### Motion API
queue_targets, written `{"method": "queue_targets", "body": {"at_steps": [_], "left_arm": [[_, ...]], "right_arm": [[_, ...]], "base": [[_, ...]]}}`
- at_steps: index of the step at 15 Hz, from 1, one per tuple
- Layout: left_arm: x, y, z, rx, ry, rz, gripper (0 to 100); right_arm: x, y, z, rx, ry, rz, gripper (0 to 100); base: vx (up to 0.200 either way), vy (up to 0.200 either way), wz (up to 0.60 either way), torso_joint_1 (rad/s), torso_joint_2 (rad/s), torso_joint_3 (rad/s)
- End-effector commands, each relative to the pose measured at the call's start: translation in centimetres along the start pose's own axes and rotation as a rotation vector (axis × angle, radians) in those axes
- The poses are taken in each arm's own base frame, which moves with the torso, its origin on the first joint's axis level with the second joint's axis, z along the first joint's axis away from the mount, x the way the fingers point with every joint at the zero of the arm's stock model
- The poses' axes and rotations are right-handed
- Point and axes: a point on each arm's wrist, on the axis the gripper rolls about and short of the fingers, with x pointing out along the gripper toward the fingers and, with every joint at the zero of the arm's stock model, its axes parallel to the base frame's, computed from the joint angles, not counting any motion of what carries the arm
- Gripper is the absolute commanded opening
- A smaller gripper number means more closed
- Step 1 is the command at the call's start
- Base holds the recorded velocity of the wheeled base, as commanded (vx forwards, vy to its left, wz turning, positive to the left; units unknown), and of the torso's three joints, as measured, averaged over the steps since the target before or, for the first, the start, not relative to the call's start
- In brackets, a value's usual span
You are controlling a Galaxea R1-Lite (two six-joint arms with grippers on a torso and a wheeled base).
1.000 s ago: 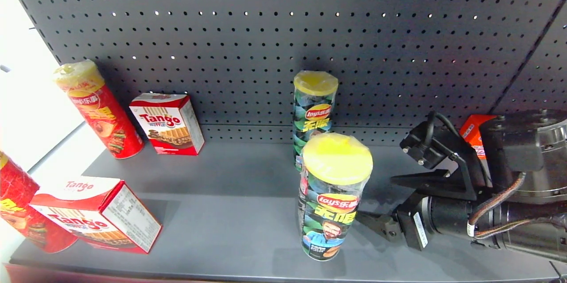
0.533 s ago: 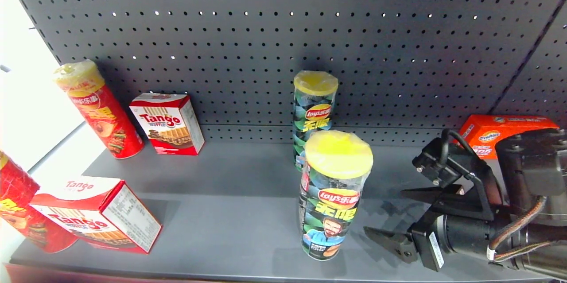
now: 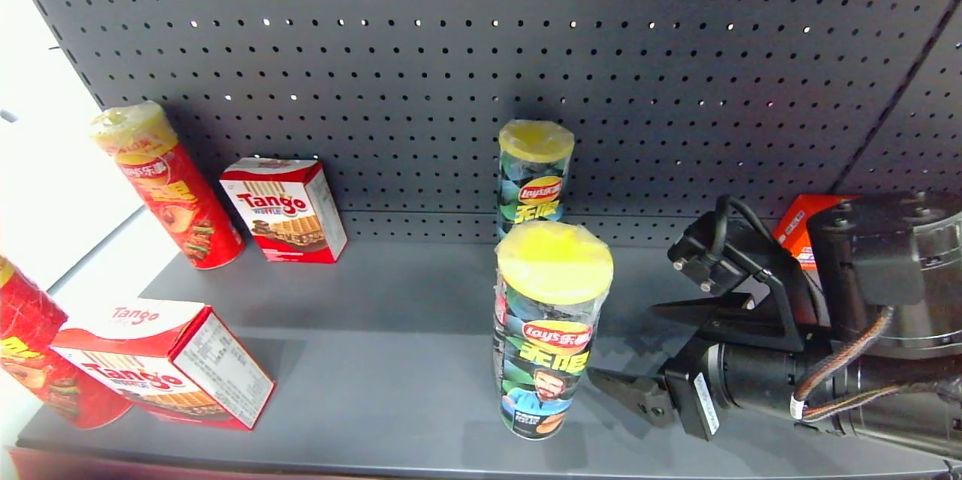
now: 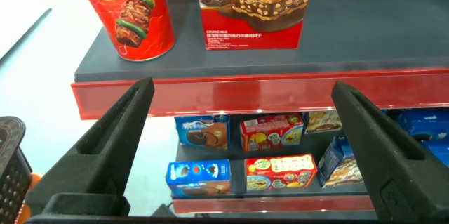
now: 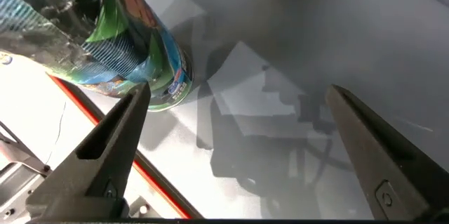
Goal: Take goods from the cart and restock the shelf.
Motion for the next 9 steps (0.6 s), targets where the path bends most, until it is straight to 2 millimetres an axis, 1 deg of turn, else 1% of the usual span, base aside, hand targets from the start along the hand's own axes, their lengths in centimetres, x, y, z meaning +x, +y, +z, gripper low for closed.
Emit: {"method": "queue_targets", "body": {"at_steps": [1, 4, 5, 8, 9], "left_arm": [[0.0, 0.0, 0.0, 0.0, 0.001, 0.0, 100], [0.0, 0.0, 0.0, 0.0, 0.001, -0.001, 100], [0.0, 0.0, 0.0, 0.0, 0.001, -0.001, 100], [0.0, 0.0, 0.0, 0.0, 0.001, 0.0, 100], [0.0, 0.0, 0.0, 0.0, 0.001, -0.001, 100]], "right_arm": [[0.2, 0.0, -0.1, -0.001, 0.009, 0.001, 100], [-0.2, -0.1, -0.2, 0.003, 0.001, -0.004, 100], [-0.8, -0.4, -0.1, 0.011, -0.015, -0.019, 100], [-3.4, -3.0, 0.1, 0.069, -0.083, -0.128, 100], [-5.4, -4.6, -0.2, 0.106, -0.129, -0.205, 100]], "base": [[0.0, 0.0, 0.0, 0.0, 0.0, 0.0], [0.0, 0.0, 0.0, 0.0, 0.0, 0.0], [0.0, 0.0, 0.0, 0.0, 0.0, 0.0], [0.0, 0.0, 0.0, 0.0, 0.0, 0.0], [0.0, 0.0, 0.0, 0.0, 0.0, 0.0]]}}
